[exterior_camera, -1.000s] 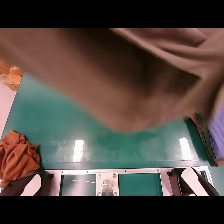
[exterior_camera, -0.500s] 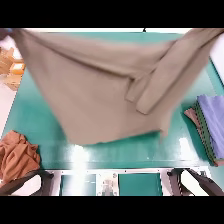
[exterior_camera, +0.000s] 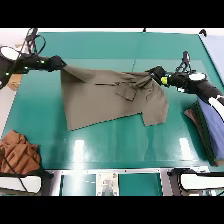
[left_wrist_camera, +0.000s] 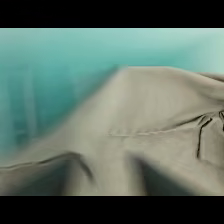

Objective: Fold the shirts.

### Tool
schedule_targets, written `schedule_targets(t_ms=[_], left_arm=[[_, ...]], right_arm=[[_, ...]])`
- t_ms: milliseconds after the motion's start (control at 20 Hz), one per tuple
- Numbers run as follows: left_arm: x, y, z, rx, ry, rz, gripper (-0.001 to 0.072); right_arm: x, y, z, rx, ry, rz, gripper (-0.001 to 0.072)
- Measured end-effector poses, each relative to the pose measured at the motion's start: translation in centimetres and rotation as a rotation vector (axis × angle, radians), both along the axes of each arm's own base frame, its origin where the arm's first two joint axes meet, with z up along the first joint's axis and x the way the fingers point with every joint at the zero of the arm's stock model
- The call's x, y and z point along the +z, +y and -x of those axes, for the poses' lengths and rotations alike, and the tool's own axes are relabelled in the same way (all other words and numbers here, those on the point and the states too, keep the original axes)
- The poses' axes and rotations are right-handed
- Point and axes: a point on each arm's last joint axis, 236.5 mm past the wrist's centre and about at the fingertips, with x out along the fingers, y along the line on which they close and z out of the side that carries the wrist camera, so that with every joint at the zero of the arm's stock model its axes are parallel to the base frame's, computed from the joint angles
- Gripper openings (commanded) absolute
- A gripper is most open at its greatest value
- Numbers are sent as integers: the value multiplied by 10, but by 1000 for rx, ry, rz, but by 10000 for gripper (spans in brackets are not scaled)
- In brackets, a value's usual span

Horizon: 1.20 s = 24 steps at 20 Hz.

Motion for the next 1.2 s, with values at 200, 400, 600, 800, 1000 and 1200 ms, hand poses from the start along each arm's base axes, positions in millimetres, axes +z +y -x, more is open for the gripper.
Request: schedule_targets(t_ms=[200, 400, 600, 800, 1000, 1200], left_arm=[[9, 25, 12, 31, 100, 72, 638], [7, 61, 61, 63, 314, 140, 637], [-32, 63, 132, 97, 558, 170, 576], [-89, 41, 207, 137, 740, 204, 491], [-147, 8, 266, 147, 867, 201, 491], [-174, -20, 279, 168, 868, 228, 489]], right_arm=[[19, -41, -7, 62, 9, -19, 363], [22, -105, 13, 68, 66, -32, 363], [-8, -140, 35, 66, 170, -13, 357], [-37, -143, 46, 90, 252, -22, 357], [-50, -143, 48, 99, 282, -23, 357], [-54, -142, 49, 110, 284, -18, 357]])
